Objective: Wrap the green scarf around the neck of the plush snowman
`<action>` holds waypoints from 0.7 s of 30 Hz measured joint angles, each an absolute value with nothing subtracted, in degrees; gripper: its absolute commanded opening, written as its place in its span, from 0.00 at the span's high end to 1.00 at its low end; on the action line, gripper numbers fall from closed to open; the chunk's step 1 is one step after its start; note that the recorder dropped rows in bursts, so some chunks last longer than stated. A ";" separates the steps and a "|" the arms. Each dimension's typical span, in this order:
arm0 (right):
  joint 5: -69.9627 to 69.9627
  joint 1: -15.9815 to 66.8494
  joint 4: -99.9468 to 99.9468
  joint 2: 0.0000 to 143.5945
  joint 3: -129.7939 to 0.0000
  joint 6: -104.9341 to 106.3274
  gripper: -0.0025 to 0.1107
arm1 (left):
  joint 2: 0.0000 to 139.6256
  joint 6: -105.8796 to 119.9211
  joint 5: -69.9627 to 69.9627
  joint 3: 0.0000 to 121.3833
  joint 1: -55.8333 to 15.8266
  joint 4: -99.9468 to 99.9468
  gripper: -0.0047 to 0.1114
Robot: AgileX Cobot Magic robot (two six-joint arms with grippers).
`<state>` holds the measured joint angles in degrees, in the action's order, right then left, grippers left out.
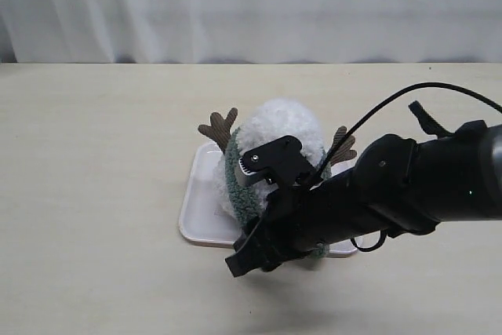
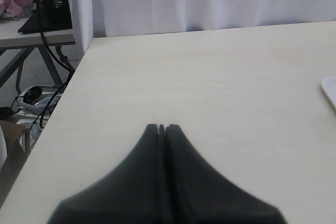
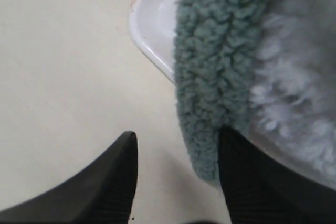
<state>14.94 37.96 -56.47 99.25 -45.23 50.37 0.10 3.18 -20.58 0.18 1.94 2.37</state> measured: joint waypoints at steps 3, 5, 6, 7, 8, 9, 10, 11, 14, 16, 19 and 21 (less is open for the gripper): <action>13.66 37.96 -56.34 99.25 -45.23 50.37 0.57 | 0.10 3.18 -20.58 0.18 1.94 2.37 0.96; 12.96 37.96 -56.34 99.37 -45.23 50.28 0.57 | 0.10 3.18 -20.58 0.18 1.94 2.37 0.96; 12.54 37.96 -56.34 99.52 -45.23 50.28 0.57 | 0.10 3.18 -20.58 0.18 1.94 2.37 0.96; 12.02 37.96 -56.34 99.85 -45.23 50.28 0.57 | 0.10 3.18 -20.58 0.18 1.94 2.37 0.96; 11.53 37.96 -56.34 100.35 -45.23 50.28 0.57 | 0.10 3.18 -20.58 0.18 1.94 2.37 0.96; 11.22 37.96 -56.34 100.89 -45.23 50.28 0.57 | 0.10 3.18 -20.58 0.18 1.94 2.37 0.96; 11.01 37.96 -56.34 101.50 -45.23 50.28 0.57 | 0.10 3.18 -20.58 0.18 1.94 2.37 0.96; 10.98 37.96 -56.34 101.97 -45.23 50.28 0.57 | 0.10 3.18 -20.58 0.18 1.94 2.37 0.96; 10.98 37.96 -56.34 103.40 -45.23 50.28 0.57 | 0.10 3.18 -20.58 0.18 1.94 2.37 0.96; 10.89 37.96 -56.34 104.08 -45.23 50.28 0.57 | 0.10 3.18 -20.58 0.18 1.94 2.37 0.96; 10.60 37.96 -56.34 104.49 -45.23 50.28 0.66 | 0.10 3.18 -20.58 0.18 1.94 2.37 0.96; 10.55 38.00 -56.34 104.49 -45.23 50.28 0.77 | 0.10 3.18 -20.58 0.18 1.94 2.37 0.96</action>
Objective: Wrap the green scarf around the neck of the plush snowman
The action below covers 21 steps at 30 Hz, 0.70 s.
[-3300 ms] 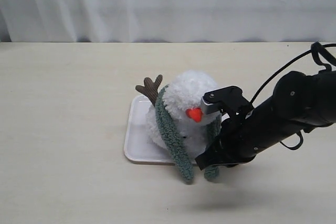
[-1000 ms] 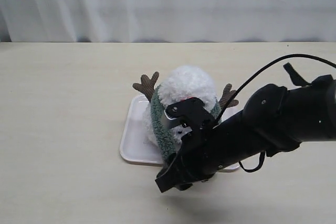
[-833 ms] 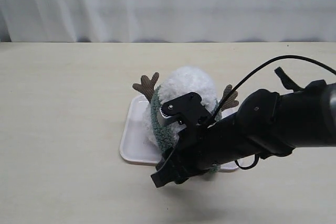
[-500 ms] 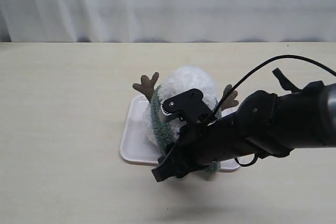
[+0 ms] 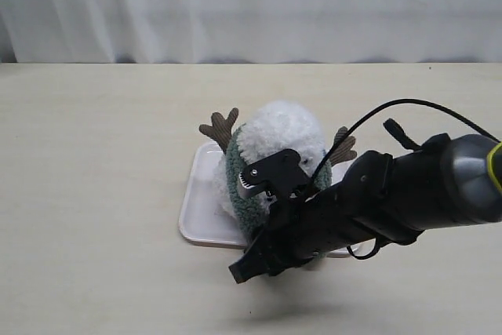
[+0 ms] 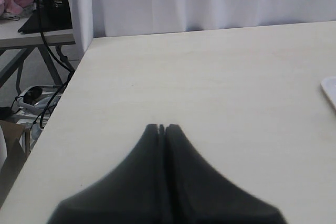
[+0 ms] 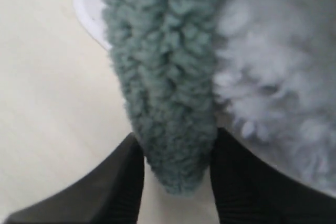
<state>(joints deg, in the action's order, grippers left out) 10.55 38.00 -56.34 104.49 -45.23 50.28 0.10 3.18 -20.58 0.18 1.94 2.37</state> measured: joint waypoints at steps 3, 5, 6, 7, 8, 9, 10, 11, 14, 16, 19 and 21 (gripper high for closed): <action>10.55 38.00 -56.34 104.36 -45.23 50.39 0.93 | 0.10 3.18 -20.58 0.18 1.94 2.37 0.96; 10.71 38.00 -56.34 103.67 -45.23 51.23 0.94 | 0.10 3.18 -20.58 0.18 1.94 2.37 0.96; 10.94 38.00 -56.34 103.14 -45.23 51.78 0.94 | 0.10 3.18 -20.58 0.18 1.94 2.37 0.96; 11.16 38.00 -56.34 102.56 -45.23 52.34 0.94 | 0.10 3.18 -20.58 0.18 1.94 2.37 0.96; 11.48 38.00 -56.34 102.10 -45.23 52.92 0.94 | 0.10 3.18 -20.58 0.18 1.94 2.37 0.96; 11.92 38.00 -56.24 101.51 -45.23 53.73 0.94 | 0.10 3.18 -20.58 0.18 1.94 2.37 0.96; 12.46 38.00 -55.49 100.89 -45.23 54.51 0.94 | 0.10 3.18 -20.58 0.18 1.94 2.37 0.96; 12.87 38.00 -54.18 100.25 -45.23 54.95 0.94 | 0.10 3.18 -20.58 0.18 1.94 2.37 0.96; 14.22 38.00 -48.34 98.60 -45.23 55.25 0.94 | 0.10 3.18 -20.58 0.18 1.94 2.37 0.96; 14.67 38.00 -43.00 97.94 -45.23 53.59 0.94 | 0.10 3.18 -20.58 0.18 1.94 2.37 0.96; 14.76 38.00 -34.70 97.65 -45.23 49.30 0.94 | 0.10 3.18 -20.58 0.18 1.94 2.37 0.96; 14.76 38.00 -29.15 97.65 -45.23 45.73 0.94 | 0.10 3.18 -20.58 0.18 1.94 2.37 0.96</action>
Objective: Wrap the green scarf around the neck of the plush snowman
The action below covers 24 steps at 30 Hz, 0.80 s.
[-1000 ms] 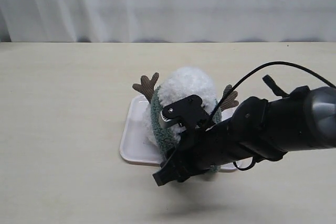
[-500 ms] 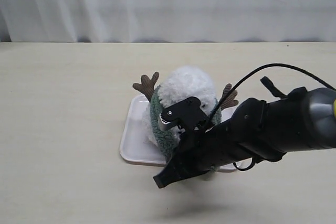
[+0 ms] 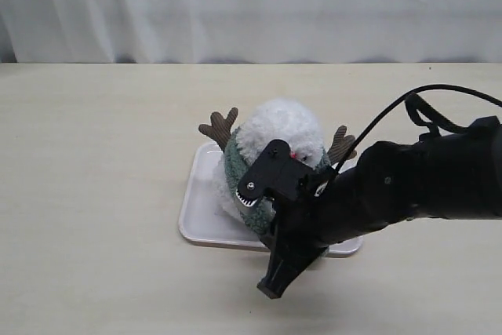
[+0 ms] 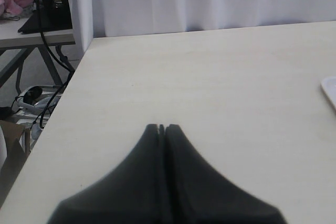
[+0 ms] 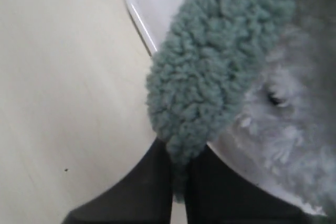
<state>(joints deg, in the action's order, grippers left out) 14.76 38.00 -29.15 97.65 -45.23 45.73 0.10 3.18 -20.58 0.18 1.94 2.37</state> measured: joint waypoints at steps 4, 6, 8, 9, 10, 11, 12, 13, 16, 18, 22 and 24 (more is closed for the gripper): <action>14.88 38.00 -16.48 97.65 -45.23 38.27 0.94 | 0.10 3.18 -20.58 0.18 1.94 2.37 0.96; 15.05 38.00 -10.90 97.65 -45.23 35.21 0.94 | 0.10 3.18 -20.58 0.18 1.94 2.37 0.96; 15.26 38.00 -5.11 97.65 -45.23 32.16 0.94 | 0.10 3.18 -20.58 0.18 1.94 2.37 0.96; 15.26 38.00 -3.04 97.65 -45.23 31.02 0.94 | 0.10 3.18 -20.58 0.18 1.94 2.37 0.96; 15.26 38.00 0.00 97.65 -45.23 29.55 0.94 | 0.10 3.18 -20.58 0.18 1.94 2.37 0.96; 15.26 38.00 1.30 97.65 -45.23 28.91 0.94 | 0.10 3.18 -20.58 0.18 1.94 2.37 0.96; 15.26 38.00 2.99 97.65 -45.23 28.37 0.94 | 0.10 3.18 -20.58 0.18 1.94 2.37 0.96; 15.26 38.00 4.42 97.65 -45.23 27.94 0.94 | 0.10 3.18 -20.58 0.18 1.94 2.37 0.96; 15.26 38.00 8.17 97.65 -45.23 27.56 0.94 | 0.10 3.18 -20.58 0.18 1.94 2.37 0.96; 15.26 38.00 10.52 97.65 -45.23 27.28 0.94 | 0.10 3.18 -20.58 0.18 1.94 2.37 0.96; 15.26 38.00 15.12 97.65 -45.23 26.24 0.94 | 0.10 3.18 -20.58 0.18 1.94 2.37 0.96; 15.39 38.00 16.61 97.65 -45.23 26.09 0.94 | 0.10 3.18 -20.58 0.18 1.94 2.37 0.96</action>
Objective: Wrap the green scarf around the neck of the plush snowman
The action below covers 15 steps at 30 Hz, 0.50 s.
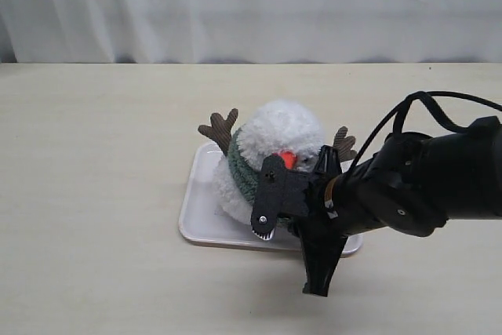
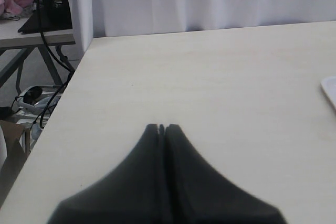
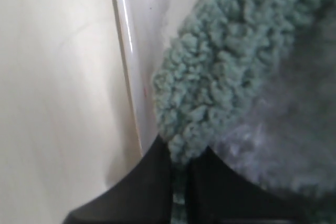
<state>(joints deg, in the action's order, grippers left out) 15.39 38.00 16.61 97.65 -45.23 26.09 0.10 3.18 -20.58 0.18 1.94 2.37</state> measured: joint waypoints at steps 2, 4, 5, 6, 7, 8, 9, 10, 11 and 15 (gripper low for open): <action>15.94 38.00 17.67 97.65 -45.23 25.98 0.94 | 0.10 3.18 -20.58 0.18 1.94 2.37 0.96; 16.48 38.00 18.14 97.65 -45.59 25.98 0.94 | 0.10 3.18 -20.58 0.18 1.94 2.37 0.96; 16.52 38.00 18.27 97.55 -45.59 25.98 0.94 | 0.10 3.18 -20.58 0.18 1.94 2.37 0.96; 16.63 38.00 18.51 97.56 -45.71 25.98 0.94 | 0.10 3.18 -20.58 0.18 1.94 2.37 0.96; 16.73 38.00 18.64 97.56 -45.71 25.98 0.94 | 0.10 3.18 -20.58 0.18 1.94 2.37 0.96; 16.73 38.00 18.74 97.56 -45.83 25.88 0.94 | 0.10 3.18 -20.58 0.18 1.94 2.37 0.96; 16.73 38.00 18.90 97.56 -45.83 25.88 0.94 | 0.10 3.18 -20.58 0.18 1.94 2.37 0.96; 16.73 38.00 18.90 97.56 -45.83 25.88 0.94 | 0.10 3.18 -20.58 0.18 1.94 2.37 0.96; 16.73 38.00 18.90 97.56 -45.83 25.88 0.94 | 0.10 3.18 -20.58 0.18 1.94 2.37 0.96; 16.73 38.00 18.90 97.56 -45.83 25.88 0.82 | 0.10 3.18 -20.58 0.18 1.94 2.37 0.96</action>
<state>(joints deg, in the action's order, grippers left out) 16.73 38.00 18.90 97.56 -45.83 25.88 0.10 3.18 -20.58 0.18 1.94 2.37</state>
